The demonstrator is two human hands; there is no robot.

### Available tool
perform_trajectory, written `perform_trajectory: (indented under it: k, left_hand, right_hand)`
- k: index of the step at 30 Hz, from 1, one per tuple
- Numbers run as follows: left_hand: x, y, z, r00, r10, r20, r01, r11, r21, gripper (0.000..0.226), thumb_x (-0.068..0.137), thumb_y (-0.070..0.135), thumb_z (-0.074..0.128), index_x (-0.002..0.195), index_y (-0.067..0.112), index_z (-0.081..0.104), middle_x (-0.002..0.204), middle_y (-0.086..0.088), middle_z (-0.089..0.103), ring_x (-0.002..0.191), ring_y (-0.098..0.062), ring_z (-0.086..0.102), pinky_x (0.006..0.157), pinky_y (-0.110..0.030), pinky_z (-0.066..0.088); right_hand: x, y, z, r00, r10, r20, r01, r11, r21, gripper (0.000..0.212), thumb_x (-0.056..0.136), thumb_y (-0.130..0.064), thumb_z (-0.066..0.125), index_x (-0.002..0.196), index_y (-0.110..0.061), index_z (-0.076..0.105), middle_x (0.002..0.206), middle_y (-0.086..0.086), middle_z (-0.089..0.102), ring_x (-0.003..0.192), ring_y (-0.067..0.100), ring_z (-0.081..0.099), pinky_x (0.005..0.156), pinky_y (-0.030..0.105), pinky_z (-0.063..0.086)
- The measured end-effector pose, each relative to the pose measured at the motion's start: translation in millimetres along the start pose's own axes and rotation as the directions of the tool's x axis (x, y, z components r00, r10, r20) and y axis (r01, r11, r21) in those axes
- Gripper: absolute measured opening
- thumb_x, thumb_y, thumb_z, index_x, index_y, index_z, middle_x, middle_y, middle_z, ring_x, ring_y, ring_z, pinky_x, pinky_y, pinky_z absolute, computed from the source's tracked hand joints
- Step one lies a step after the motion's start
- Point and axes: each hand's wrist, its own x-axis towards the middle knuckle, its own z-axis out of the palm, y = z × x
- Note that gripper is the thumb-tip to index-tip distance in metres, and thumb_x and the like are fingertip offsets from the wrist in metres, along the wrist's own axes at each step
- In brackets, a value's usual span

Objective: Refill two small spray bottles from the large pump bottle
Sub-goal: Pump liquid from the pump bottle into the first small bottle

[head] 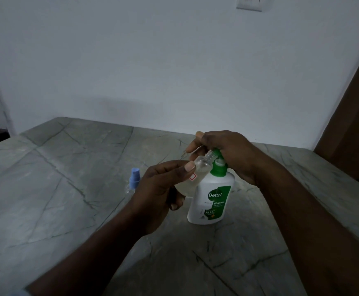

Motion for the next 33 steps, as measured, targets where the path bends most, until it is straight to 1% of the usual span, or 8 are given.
perform_trajectory:
  k: [4, 8, 11, 17, 23, 28, 31, 33]
  left_hand:
    - [-0.8, -1.1, -1.1, 1.000, 0.004, -0.012, -0.004, 1.000, 0.001, 0.024, 0.081, 0.036, 0.071, 0.091, 0.018, 0.081, 0.079, -0.003, 0.070, 0.049, -0.012, 0.047, 0.040, -0.020, 0.034]
    - [-0.4, -1.7, -1.7, 1.000, 0.003, -0.010, -0.003, 1.000, 0.021, 0.026, 0.078, 0.040, 0.077, 0.088, 0.016, 0.081, 0.075, -0.003, 0.069, 0.047, -0.013, 0.045, 0.039, -0.021, 0.032]
    - [-0.2, -3.3, -2.6, 1.000, 0.010, -0.020, -0.009, 1.000, 0.019, 0.032, 0.075, 0.043, 0.076, 0.089, 0.014, 0.080, 0.072, -0.004, 0.066, 0.047, -0.013, 0.043, 0.039, -0.020, 0.031]
    - [-0.9, -2.6, -2.1, 1.000, 0.008, -0.013, -0.008, 1.000, 0.028, 0.019, 0.086, 0.033, 0.071, 0.086, 0.018, 0.081, 0.073, -0.001, 0.067, 0.048, -0.011, 0.044, 0.040, -0.020, 0.032]
    - [-0.8, -1.2, 0.2, 1.000, 0.024, 0.000, -0.024, 1.000, 0.016, 0.018, 0.085, 0.032, 0.072, 0.087, 0.016, 0.080, 0.076, -0.003, 0.067, 0.049, -0.012, 0.046, 0.040, -0.020, 0.034]
    - [-0.9, -0.5, 1.4, 1.000, 0.023, -0.001, -0.023, 1.000, 0.012, 0.020, 0.083, 0.031, 0.067, 0.086, 0.017, 0.081, 0.078, -0.005, 0.067, 0.050, -0.013, 0.045, 0.040, -0.021, 0.033]
    - [-0.8, -0.6, 1.3, 1.000, 0.021, 0.001, -0.021, 1.000, 0.013, 0.020, 0.081, 0.033, 0.069, 0.086, 0.018, 0.081, 0.077, -0.004, 0.068, 0.049, -0.013, 0.045, 0.040, -0.021, 0.034]
    - [-0.3, -0.8, 0.7, 1.000, 0.020, 0.004, -0.020, 1.000, 0.021, 0.017, 0.082, 0.035, 0.075, 0.084, 0.019, 0.081, 0.075, -0.001, 0.069, 0.048, -0.014, 0.044, 0.040, -0.021, 0.033]
  right_hand:
    - [-0.6, 0.4, 1.6, 1.000, 0.018, 0.009, -0.018, 1.000, 0.016, 0.042, 0.107, -0.034, 0.046, 0.094, -0.016, 0.081, 0.097, 0.003, 0.080, 0.096, 0.027, 0.074, 0.094, 0.048, 0.058]
    - [-1.8, 2.0, 1.7, 0.998, 0.055, 0.040, -0.055, 0.998, 0.005, 0.041, 0.106, -0.031, 0.046, 0.096, -0.014, 0.082, 0.102, 0.004, 0.080, 0.100, 0.029, 0.074, 0.099, 0.052, 0.055]
    - [-2.7, 2.7, 2.9, 0.996, 0.064, 0.059, -0.064, 0.998, -0.001, 0.041, 0.107, -0.031, 0.046, 0.098, -0.013, 0.082, 0.107, 0.005, 0.079, 0.103, 0.030, 0.072, 0.101, 0.054, 0.054]
    - [-2.3, 0.3, 3.3, 0.999, 0.027, 0.041, -0.025, 0.999, -0.043, 0.040, 0.107, -0.031, 0.045, 0.096, -0.017, 0.081, 0.103, 0.004, 0.079, 0.101, 0.028, 0.072, 0.100, 0.050, 0.054]
    - [-2.9, 0.0, -4.1, 0.999, -0.026, 0.043, 0.027, 0.999, -0.021, 0.038, 0.105, -0.037, 0.049, 0.095, -0.021, 0.081, 0.095, -0.003, 0.079, 0.092, 0.021, 0.074, 0.085, 0.037, 0.059]
    - [-1.4, 0.9, -2.9, 0.999, -0.016, 0.035, 0.017, 1.000, -0.021, 0.038, 0.106, -0.035, 0.048, 0.094, -0.020, 0.081, 0.094, -0.003, 0.079, 0.091, 0.020, 0.075, 0.086, 0.037, 0.059]
    - [-1.2, 1.2, -2.6, 0.999, -0.010, 0.035, 0.011, 0.999, -0.034, 0.040, 0.106, -0.035, 0.046, 0.093, -0.021, 0.081, 0.094, -0.004, 0.080, 0.089, 0.017, 0.075, 0.084, 0.035, 0.059]
    - [-1.4, 1.8, -1.8, 0.999, 0.009, 0.045, -0.008, 0.999, -0.031, 0.041, 0.107, -0.033, 0.045, 0.093, -0.021, 0.082, 0.096, -0.003, 0.080, 0.090, 0.018, 0.075, 0.085, 0.035, 0.059]
